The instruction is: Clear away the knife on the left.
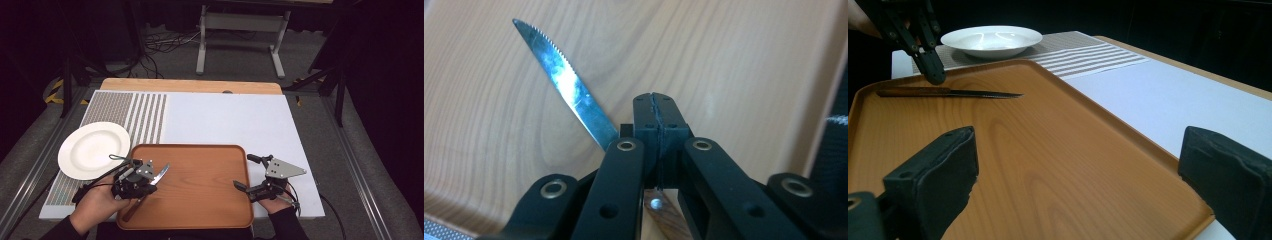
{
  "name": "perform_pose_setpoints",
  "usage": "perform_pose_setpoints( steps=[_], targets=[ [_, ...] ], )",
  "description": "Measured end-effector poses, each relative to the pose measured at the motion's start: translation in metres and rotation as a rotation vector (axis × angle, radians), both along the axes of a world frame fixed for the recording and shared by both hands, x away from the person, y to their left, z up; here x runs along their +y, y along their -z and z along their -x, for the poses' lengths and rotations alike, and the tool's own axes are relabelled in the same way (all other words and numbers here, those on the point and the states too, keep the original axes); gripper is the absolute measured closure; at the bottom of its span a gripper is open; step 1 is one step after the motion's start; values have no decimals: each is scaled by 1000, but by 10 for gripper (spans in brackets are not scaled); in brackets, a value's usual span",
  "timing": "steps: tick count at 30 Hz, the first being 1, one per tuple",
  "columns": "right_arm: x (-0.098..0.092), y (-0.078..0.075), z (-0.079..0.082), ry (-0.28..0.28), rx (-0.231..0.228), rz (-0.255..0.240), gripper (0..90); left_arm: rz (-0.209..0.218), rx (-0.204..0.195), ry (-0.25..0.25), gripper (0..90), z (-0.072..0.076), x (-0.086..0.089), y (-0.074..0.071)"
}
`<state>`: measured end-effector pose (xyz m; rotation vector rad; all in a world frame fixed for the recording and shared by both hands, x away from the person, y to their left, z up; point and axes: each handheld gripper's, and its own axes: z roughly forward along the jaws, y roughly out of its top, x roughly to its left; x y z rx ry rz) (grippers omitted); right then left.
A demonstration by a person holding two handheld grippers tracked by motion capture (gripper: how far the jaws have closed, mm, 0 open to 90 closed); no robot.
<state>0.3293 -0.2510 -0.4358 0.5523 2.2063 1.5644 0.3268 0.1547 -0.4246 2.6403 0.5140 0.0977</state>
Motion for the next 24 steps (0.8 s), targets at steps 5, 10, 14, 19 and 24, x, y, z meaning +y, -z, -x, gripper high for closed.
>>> perform_pose_setpoints(
  steps=[5, 10, 14, 19, 24],
  targets=[
    [0, 0, 0, 0, 0, 1, 38, -25, 11, 25, 900, -3, -4, 6],
    [0, 0, 0, 1, 0, 2, 38, -63, 17, 26, 900, -4, -8, 13],
    [0, 0, 0, 1, -1, 3, 38, -94, 26, 32, 900, -5, -10, 15],
    [0, 0, 0, 0, -1, 3, 38, -117, 23, 34, 900, -5, -11, 16],
    [0, 0, 0, 0, -1, 3, 38, -128, 19, 32, 900, -5, -11, 16]
  ],
)
